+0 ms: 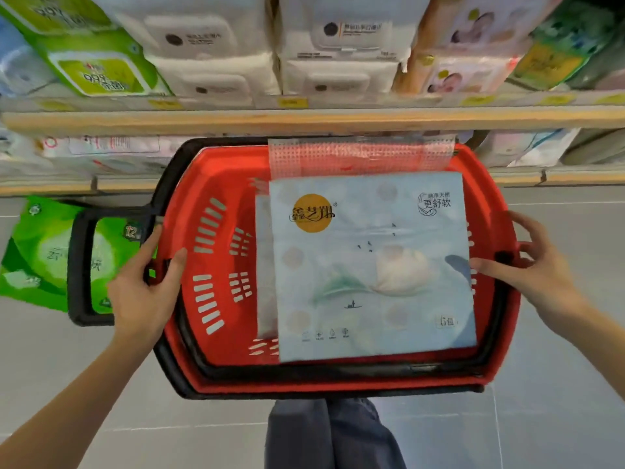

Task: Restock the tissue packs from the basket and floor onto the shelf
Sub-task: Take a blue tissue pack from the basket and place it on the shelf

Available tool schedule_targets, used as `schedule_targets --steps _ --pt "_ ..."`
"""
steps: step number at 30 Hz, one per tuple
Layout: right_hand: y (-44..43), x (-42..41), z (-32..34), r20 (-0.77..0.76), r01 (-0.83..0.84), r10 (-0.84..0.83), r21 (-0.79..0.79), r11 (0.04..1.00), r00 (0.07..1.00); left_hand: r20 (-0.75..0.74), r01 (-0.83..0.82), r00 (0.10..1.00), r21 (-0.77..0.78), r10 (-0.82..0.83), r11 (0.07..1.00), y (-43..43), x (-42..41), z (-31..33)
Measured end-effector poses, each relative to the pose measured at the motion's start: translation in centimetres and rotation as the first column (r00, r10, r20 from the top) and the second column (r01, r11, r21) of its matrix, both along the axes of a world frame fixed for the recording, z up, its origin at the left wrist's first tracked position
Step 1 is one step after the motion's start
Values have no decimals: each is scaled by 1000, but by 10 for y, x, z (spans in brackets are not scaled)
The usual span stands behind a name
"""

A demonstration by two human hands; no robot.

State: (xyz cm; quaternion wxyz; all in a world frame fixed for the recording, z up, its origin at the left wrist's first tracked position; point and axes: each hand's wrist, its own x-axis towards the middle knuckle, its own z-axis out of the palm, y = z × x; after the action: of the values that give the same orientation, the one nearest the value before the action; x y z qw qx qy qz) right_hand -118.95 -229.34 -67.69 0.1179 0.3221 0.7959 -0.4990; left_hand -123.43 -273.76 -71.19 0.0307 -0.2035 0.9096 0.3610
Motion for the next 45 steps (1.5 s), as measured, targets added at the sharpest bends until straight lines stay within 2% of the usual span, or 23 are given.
schedule_targets --steps 9,12,16,21,25,27,29,31,32,34,36,38,41,43,45 --pt "9 -31 -78 1 11 -11 -16 1000 1000 -92 -15 996 20 17 1000 7 -24 -98" --pt "11 -33 -91 3 51 -51 -13 999 999 -105 -10 994 11 11 1000 10 -38 -105" --pt "13 -32 -93 14 56 -56 2 998 998 -76 81 994 -13 -82 997 12 -47 -100" --pt "10 -30 -84 23 -21 22 -44 999 999 22 171 985 -33 -170 985 13 -41 -86" --pt "4 -28 -67 41 -162 162 -5 987 986 192 220 957 18 -219 975 4 -43 -83" --pt "1 -26 -56 36 -226 224 64 972 974 256 241 938 1 -233 971 5 -45 -76" --pt "0 -21 -51 73 -287 279 159 945 958 239 309 926 -31 -293 951 15 -43 -61" --pt "-2 -15 -46 201 -376 332 250 892 922 181 430 891 -45 -415 902 33 -31 -44" --pt "-5 -12 -45 250 -434 372 280 856 894 162 495 859 -24 -485 869 44 -22 -37" --pt "-15 -10 -46 250 -523 462 324 788 851 162 593 788 60 -594 803 66 -7 -29" --pt "-25 -10 -50 204 -560 522 345 753 828 148 615 759 160 -635 772 86 2 -30" --pt "-30 -9 -58 173 -569 545 349 745 820 129 583 771 250 -624 773 102 3 -33" --pt "-32 -7 -75 169 -612 594 346 711 787 162 543 779 310 -606 780 115 -1 -42" --pt "-32 -6 -84 160 -592 573 313 743 804 231 554 751 290 -619 780 121 -5 -48" --pt "-33 -6 -91 160 -531 506 234 815 847 285 593 719 225 -634 773 126 -8 -54"
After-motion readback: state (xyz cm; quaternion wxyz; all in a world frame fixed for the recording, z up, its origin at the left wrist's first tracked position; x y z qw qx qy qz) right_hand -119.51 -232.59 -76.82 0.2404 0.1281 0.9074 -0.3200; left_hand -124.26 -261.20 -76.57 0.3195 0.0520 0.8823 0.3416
